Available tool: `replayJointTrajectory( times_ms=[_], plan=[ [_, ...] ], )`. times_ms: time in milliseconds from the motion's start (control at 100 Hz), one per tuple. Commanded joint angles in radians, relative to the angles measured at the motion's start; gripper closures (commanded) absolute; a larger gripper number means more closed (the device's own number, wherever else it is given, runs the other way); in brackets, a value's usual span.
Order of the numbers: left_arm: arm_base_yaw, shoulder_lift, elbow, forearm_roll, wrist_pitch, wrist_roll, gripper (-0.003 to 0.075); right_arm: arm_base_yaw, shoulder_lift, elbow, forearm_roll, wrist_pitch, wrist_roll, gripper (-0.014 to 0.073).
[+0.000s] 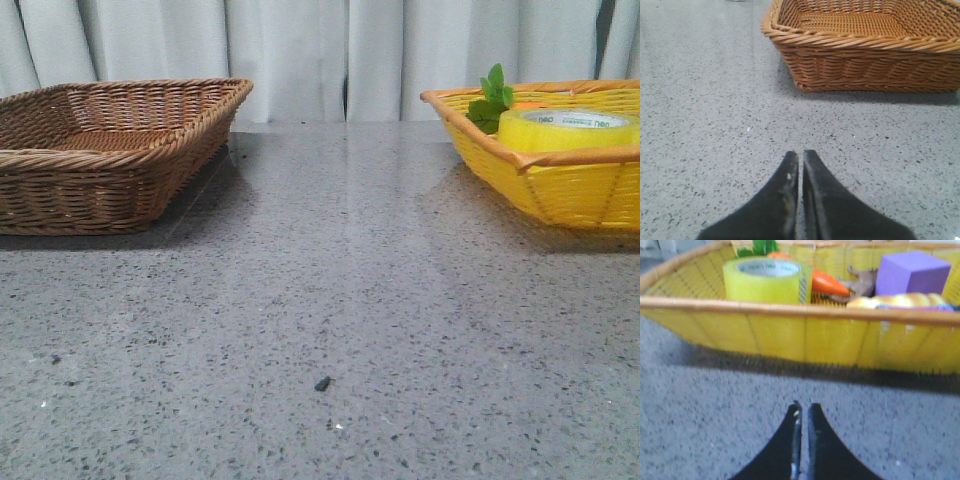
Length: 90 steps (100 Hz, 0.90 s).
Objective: Transfer tape with both arms
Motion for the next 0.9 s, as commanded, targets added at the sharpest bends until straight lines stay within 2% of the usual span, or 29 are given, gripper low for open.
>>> replayJointTrajectory(
  times_ms=[0, 200, 370, 420, 520, 550, 690, 890],
  plan=[
    [-0.008, -0.027, 0.01, -0.001, -0.052, -0.011, 0.0741, -0.004, -0.018, 0.022, -0.017, -0.138, -0.007, 0.0652],
    [-0.008, -0.027, 0.01, -0.001, -0.052, -0.011, 0.0741, -0.004, -0.018, 0.022, 0.123, -0.239, -0.007, 0.0652],
    [-0.008, -0.027, 0.01, -0.006, -0.07, -0.011, 0.0741, -0.004, -0.018, 0.022, 0.199, -0.263, -0.007, 0.0652],
    [-0.008, -0.027, 0.01, -0.066, -0.11, -0.011, 0.0741, -0.004, -0.018, 0.022, 0.211, -0.263, -0.007, 0.0652],
    [-0.008, -0.027, 0.01, -0.348, -0.204, -0.011, 0.0741, -0.004, -0.018, 0.022, 0.238, -0.268, -0.007, 0.0652],
    [-0.008, -0.027, 0.01, -0.39, -0.221, -0.011, 0.0741, -0.004, -0.018, 0.022, 0.238, -0.268, -0.007, 0.0652],
    [-0.008, -0.027, 0.01, -0.443, -0.304, -0.013, 0.0741, -0.004, -0.018, 0.022, 0.238, -0.268, -0.007, 0.0652],
    [-0.008, -0.027, 0.01, -0.443, -0.287, -0.013, 0.0741, -0.004, -0.018, 0.022, 0.238, -0.268, -0.007, 0.0652]
  ],
)
